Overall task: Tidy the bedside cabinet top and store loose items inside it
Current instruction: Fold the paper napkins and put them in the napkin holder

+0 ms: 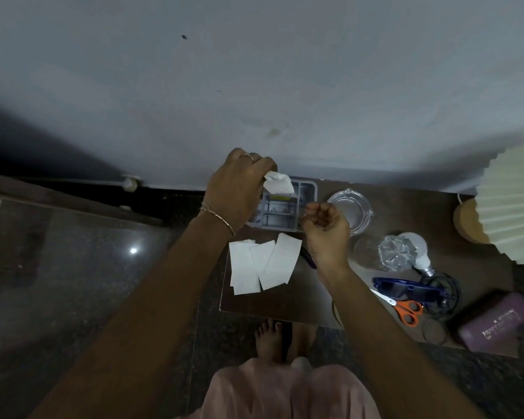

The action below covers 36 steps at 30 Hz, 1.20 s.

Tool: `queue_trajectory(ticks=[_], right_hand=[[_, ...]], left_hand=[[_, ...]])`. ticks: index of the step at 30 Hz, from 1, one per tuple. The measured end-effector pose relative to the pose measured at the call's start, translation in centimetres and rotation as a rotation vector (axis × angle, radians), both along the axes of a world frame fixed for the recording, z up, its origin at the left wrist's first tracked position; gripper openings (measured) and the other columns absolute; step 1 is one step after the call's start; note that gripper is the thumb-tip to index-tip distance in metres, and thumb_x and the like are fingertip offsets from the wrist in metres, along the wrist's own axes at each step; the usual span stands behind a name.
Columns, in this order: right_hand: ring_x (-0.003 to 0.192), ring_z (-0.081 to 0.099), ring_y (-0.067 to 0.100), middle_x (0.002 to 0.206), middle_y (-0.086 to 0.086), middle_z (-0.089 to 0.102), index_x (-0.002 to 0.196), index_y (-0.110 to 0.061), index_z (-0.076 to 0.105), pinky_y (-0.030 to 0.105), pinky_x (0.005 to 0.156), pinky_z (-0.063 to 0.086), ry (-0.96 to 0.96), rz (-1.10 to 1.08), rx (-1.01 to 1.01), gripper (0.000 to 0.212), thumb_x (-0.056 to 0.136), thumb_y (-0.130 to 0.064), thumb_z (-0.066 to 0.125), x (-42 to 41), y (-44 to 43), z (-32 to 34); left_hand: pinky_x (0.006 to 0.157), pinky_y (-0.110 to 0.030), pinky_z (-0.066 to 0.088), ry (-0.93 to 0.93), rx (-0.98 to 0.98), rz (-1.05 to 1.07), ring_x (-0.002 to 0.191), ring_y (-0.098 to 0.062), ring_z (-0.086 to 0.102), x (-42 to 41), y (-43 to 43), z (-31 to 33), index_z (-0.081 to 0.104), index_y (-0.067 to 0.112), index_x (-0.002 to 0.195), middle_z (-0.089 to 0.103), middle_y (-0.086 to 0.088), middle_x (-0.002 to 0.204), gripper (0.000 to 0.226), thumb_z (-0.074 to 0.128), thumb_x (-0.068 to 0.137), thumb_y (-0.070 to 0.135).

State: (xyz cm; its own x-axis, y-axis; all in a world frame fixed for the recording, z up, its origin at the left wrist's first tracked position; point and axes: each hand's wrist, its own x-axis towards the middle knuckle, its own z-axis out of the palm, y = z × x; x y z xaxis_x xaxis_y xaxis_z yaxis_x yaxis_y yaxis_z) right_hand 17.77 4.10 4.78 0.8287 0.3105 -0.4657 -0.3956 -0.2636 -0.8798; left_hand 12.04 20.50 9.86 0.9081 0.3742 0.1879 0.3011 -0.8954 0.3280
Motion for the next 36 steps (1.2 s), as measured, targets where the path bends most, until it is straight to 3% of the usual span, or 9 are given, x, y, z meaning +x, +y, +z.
queue_trajectory(ticks=[4,7,10,13,16,21,25,31,36], right_hand=[[0.108,0.058,0.013,0.119,-0.003,0.061,0.122,-0.024,0.054,0.034,0.092,0.052,-0.294,0.269,-0.158,0.050,0.078,-0.010,0.073,1.5,0.8,-0.7],[0.120,0.051,0.020,0.127,0.002,0.060,0.133,-0.023,0.050,0.034,0.100,0.044,-0.519,0.491,-0.217,0.061,0.078,-0.010,0.073,3.0,2.4,0.1],[0.108,0.058,0.028,0.113,0.008,0.068,0.125,-0.017,0.059,0.041,0.091,0.049,-0.709,0.644,-0.277,0.049,0.077,-0.013,0.070,4.7,4.0,0.5],[0.095,0.061,0.034,0.098,0.015,0.070,0.113,-0.012,0.063,0.038,0.079,0.043,-0.823,0.787,-0.446,0.031,0.082,-0.016,0.066,5.8,5.0,0.4],[0.089,0.060,0.037,0.091,0.019,0.067,0.106,-0.007,0.061,0.040,0.077,0.043,-0.913,0.847,-0.537,0.023,0.085,-0.015,0.063,6.4,5.6,0.5],[0.089,0.061,0.036,0.101,0.018,0.064,0.105,-0.002,0.064,0.041,0.077,0.047,-0.953,0.870,-0.523,0.026,0.082,-0.013,0.068,6.1,6.2,-0.3],[0.092,0.059,0.032,0.105,0.013,0.061,0.108,-0.004,0.064,0.040,0.081,0.042,-0.955,0.871,-0.582,0.030,0.083,-0.022,0.067,5.7,6.1,-1.0],[0.098,0.058,0.031,0.107,0.010,0.061,0.104,-0.009,0.064,0.042,0.084,0.042,-0.837,0.733,-0.490,0.029,0.078,-0.019,0.069,5.1,5.0,-1.3],[0.100,0.058,0.030,0.113,0.009,0.056,0.107,-0.014,0.063,0.047,0.089,0.047,-0.729,0.604,-0.437,0.035,0.073,-0.014,0.071,4.8,4.5,-1.6]], left_hand=[[0.060,-0.042,0.054,0.016,-0.006,-0.076,0.079,-0.035,0.062,0.6,0.0,-0.2,0.069,0.007,0.090,0.069,-0.013,0.083,0.020,0.060,0.076,-0.005],[0.060,-0.042,0.054,0.021,-0.031,-0.088,0.075,-0.034,0.063,1.2,0.1,-0.2,0.068,0.006,0.091,0.068,-0.014,0.084,0.020,0.054,0.078,0.001],[0.063,-0.041,0.054,0.037,-0.090,-0.074,0.076,-0.033,0.064,1.6,0.4,-0.1,0.069,0.007,0.093,0.068,-0.014,0.086,0.021,0.054,0.079,0.001],[0.066,-0.041,0.052,0.039,-0.159,-0.050,0.077,-0.031,0.064,1.8,0.7,0.2,0.069,0.010,0.095,0.069,-0.012,0.086,0.027,0.046,0.084,0.018],[0.071,-0.039,0.052,-0.005,-0.269,0.002,0.081,-0.028,0.065,1.8,1.0,0.2,0.069,0.009,0.098,0.072,-0.010,0.090,0.020,0.055,0.084,0.015],[0.075,-0.040,0.054,-0.043,-0.373,0.103,0.085,-0.024,0.067,1.4,1.5,-0.6,0.066,0.011,0.104,0.073,-0.008,0.094,0.022,0.061,0.083,0.006],[0.075,-0.042,0.054,0.025,-0.380,0.054,0.087,-0.029,0.066,1.2,1.4,-1.1,0.064,0.009,0.105,0.071,-0.012,0.095,0.022,0.058,0.084,0.004],[0.069,-0.039,0.049,0.183,-0.363,-0.013,0.083,-0.034,0.063,2.2,0.1,-2.0,0.063,0.008,0.106,0.069,-0.017,0.092,0.021,0.055,0.087,0.004],[0.076,-0.037,0.047,0.272,-0.337,0.015,0.093,-0.033,0.063,2.9,-0.4,-3.7,0.066,0.007,0.108,0.069,-0.018,0.101,0.023,0.056,0.088,0.002]])
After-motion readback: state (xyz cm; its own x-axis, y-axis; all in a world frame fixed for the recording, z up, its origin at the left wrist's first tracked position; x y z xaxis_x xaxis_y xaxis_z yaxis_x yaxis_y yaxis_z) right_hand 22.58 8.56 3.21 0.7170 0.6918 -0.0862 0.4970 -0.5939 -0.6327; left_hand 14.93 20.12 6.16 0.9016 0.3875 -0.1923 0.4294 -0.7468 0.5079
